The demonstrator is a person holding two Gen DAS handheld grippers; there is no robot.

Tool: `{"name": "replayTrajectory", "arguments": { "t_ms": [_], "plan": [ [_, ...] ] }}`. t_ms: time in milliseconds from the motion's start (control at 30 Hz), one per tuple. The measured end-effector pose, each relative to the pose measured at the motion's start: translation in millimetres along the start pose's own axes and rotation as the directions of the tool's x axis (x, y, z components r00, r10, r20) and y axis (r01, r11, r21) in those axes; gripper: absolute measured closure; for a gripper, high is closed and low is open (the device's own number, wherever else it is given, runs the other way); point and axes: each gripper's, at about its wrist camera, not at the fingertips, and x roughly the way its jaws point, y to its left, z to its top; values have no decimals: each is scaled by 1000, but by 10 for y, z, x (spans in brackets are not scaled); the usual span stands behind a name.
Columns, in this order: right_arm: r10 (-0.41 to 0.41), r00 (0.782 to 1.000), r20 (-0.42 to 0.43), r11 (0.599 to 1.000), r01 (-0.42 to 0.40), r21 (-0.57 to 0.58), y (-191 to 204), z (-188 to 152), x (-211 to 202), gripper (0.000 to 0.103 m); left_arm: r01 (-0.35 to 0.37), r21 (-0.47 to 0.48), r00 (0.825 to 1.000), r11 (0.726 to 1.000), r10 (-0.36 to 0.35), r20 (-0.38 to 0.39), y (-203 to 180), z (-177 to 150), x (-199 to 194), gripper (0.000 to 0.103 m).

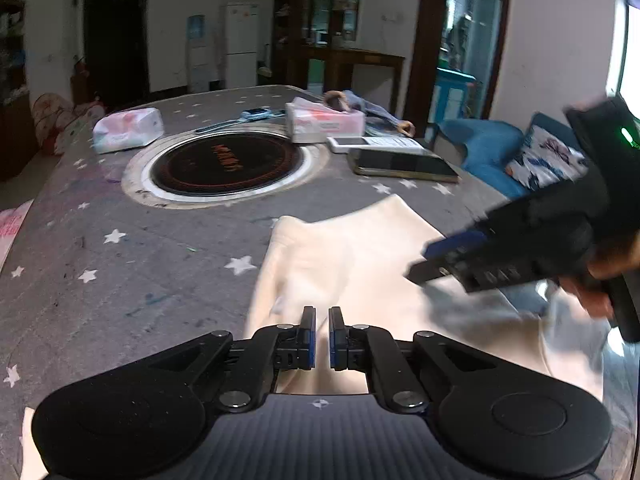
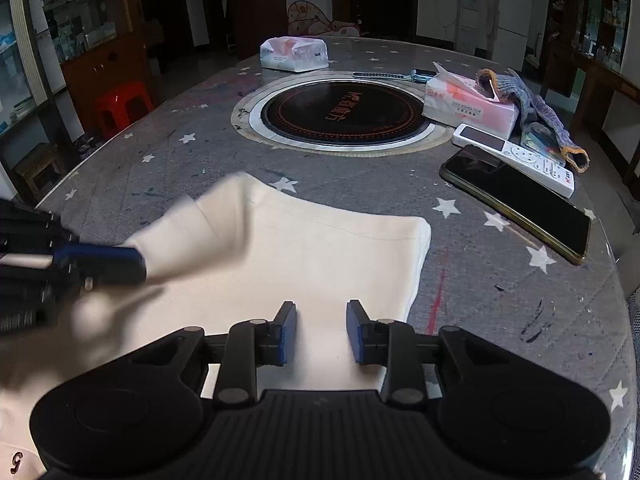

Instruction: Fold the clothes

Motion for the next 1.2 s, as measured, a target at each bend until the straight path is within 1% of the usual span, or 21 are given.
{"name": "replayTrajectory", "arguments": {
  "t_ms": [100, 200, 233, 267, 300, 400, 433, 467, 533, 567, 600, 633, 667, 800, 833, 900, 933, 967, 1100, 1167, 1200],
  "plan": [
    [0, 1000, -2, 1000, 0, -7, 12, 2, -4, 72, -14, 32, 1000, 999, 14, 27, -36, -14, -69, 93],
    [1, 1000, -1, 1000, -1, -6, 5, 8, -11, 72, -78, 52, 996, 996, 75, 51, -20, 3, -97, 78],
    [1, 1000, -1, 1000, -1, -5, 0, 10, -14, 72, -91, 50, 995, 995, 88, 48, 3, 15, -70, 66],
    [0, 1000, 1, 1000, 0, -2, -4, 12, -16, 72, -102, 48, 994, 994, 100, 43, 28, 28, -35, 59],
    [-3, 1000, 1, 1000, 3, 0, -12, 14, -19, 72, -100, 48, 995, 994, 98, 32, 46, 34, 1, 58],
    [-12, 1000, 5, 1000, 12, 6, -34, 20, -31, 69, -85, 66, 996, 994, 84, 14, 32, 14, 75, 60],
    [-22, 1000, 8, 1000, 22, 12, -55, 26, -42, 68, -79, 72, 997, 994, 79, 9, 26, 6, 99, 69],
    [-32, 999, 12, 999, 32, 18, -77, 33, -53, 68, -77, 86, 997, 993, 76, 11, 9, -5, 104, 84],
    [-50, 999, 13, 998, 49, 39, -139, 47, -61, 68, -91, 111, 996, 990, 89, 22, -13, -18, 97, 95],
    [-60, 998, 14, 997, 59, 46, -168, 55, -58, 68, -135, 105, 990, 985, 131, 45, 14, -4, 75, 95],
    [-71, 997, 15, 996, 70, 54, -196, 63, -54, 68, -183, 85, 982, 979, 178, 67, 70, 23, 50, 95],
    [-81, 997, 16, 995, 80, 61, -225, 71, -51, 68, -245, 52, 967, 968, 241, 83, 161, 57, 29, 95],
    [-91, 996, 17, 994, 90, 69, -254, 79, -47, 68, -309, 17, 947, 951, 307, 95, 259, 92, 9, 96],
    [-103, 995, 20, 991, 100, 92, -330, 134, -8, 68, -425, -109, 902, 899, 431, 31, 676, 133, 31, 93],
    [-104, 994, 22, 990, 102, 96, -335, 141, -2, 68, -431, -145, 899, 891, 437, 11, 776, 122, 33, 89],
    [-103, 994, 23, 989, 100, 107, -351, 159, 24, 68, -408, -173, 911, 897, 411, -16, 858, 86, 46, 72],
    [-103, 995, 20, 989, 100, 107, -354, 162, 43, 68, -395, -185, 918, 900, 397, -29, 893, 67, 53, 62],
    [-102, 995, 18, 989, 100, 106, -357, 165, 62, 68, -382, -197, 923, 903, 382, -41, 928, 49, 60, 59],
    [-110, 994, 2, 989, 109, 104, -381, 186, 163, 69, -386, -135, 923, 913, 382, -52, 869, 50, 171, 59],
    [-104, 995, 2, 988, 103, 115, -406, 201, 198, 73, -380, -114, 925, 918, 375, -62, 854, 65, 251, 62],
    [-101, 995, 1, 988, 100, 121, -418, 209, 214, 73, -385, -101, 923, 917, 380, -69, 848, 74, 293, 64]
  ]
}}
